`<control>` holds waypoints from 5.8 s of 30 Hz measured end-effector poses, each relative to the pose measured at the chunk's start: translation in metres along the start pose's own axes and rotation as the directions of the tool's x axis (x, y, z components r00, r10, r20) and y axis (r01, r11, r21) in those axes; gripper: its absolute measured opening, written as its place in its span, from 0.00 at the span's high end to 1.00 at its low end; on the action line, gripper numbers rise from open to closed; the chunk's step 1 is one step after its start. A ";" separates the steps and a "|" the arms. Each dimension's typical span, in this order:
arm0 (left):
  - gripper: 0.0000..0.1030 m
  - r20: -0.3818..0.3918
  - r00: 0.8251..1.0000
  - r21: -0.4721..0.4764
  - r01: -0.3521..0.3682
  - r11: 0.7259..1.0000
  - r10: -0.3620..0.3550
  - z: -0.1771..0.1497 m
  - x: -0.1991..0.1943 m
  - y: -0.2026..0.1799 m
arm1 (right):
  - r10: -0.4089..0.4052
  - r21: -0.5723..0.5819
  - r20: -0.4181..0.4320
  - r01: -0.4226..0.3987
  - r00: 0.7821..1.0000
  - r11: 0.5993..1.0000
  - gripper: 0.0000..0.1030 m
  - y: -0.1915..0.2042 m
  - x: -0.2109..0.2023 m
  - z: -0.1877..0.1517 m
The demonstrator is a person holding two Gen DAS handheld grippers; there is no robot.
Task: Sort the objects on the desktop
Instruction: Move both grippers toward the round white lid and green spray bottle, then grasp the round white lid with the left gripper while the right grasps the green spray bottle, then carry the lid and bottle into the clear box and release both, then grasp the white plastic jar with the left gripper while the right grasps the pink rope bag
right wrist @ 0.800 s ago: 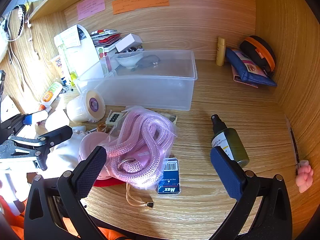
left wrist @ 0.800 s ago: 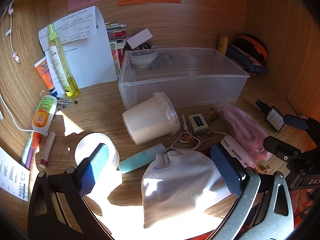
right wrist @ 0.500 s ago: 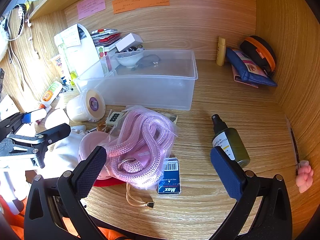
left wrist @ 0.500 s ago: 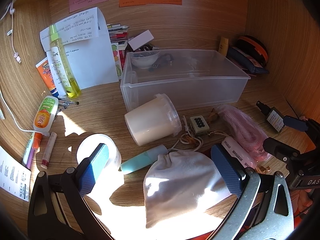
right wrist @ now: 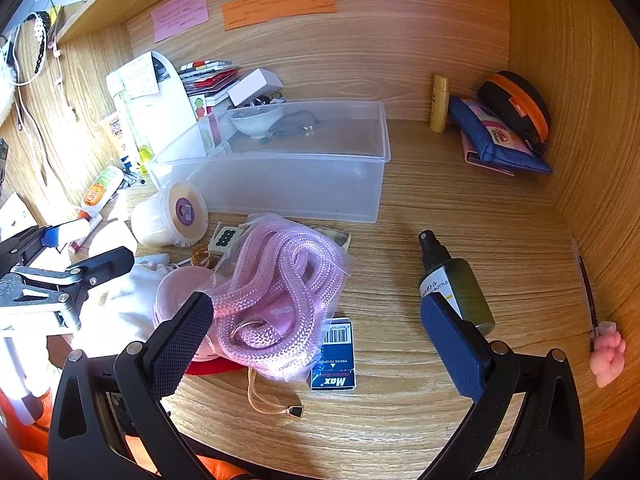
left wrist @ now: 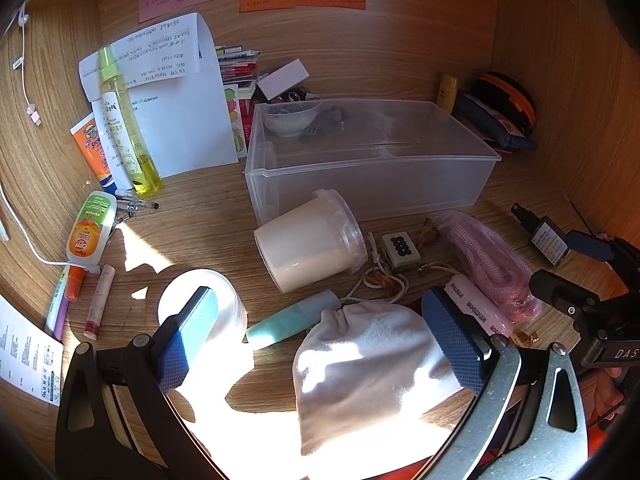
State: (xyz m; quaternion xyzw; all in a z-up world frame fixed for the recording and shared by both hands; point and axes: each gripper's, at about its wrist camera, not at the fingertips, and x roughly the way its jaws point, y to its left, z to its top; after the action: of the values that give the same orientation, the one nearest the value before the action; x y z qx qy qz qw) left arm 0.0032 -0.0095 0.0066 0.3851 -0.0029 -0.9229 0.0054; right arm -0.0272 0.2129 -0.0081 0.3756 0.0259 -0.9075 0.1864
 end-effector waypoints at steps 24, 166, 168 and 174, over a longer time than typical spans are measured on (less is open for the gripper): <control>0.00 -0.123 0.992 -0.116 -0.008 0.993 -0.006 0.001 0.024 0.085 | -0.119 0.005 -0.047 0.119 0.992 0.993 0.00 -0.089 0.008 0.031; 0.30 -0.157 0.988 0.212 0.021 0.977 0.013 0.135 0.146 -0.008 | -0.075 -0.338 -0.251 -0.015 0.965 0.941 0.49 0.005 0.162 0.149; 0.28 -0.141 0.990 0.210 0.014 0.978 0.016 0.135 0.138 -0.005 | -0.061 -0.322 -0.240 -0.020 0.969 0.947 0.45 0.001 0.152 0.149; 0.21 -0.087 0.996 0.194 -0.012 0.981 0.030 0.136 0.112 -0.006 | -0.048 -0.299 -0.178 -0.007 0.983 0.954 0.32 0.004 0.122 0.151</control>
State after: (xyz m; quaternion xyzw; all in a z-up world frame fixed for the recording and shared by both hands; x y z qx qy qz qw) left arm -0.1728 -0.0042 0.0226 0.4246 -0.0963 -0.9000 -0.0223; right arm -0.2062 0.1419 0.0155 0.4250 0.1836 -0.8565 0.2283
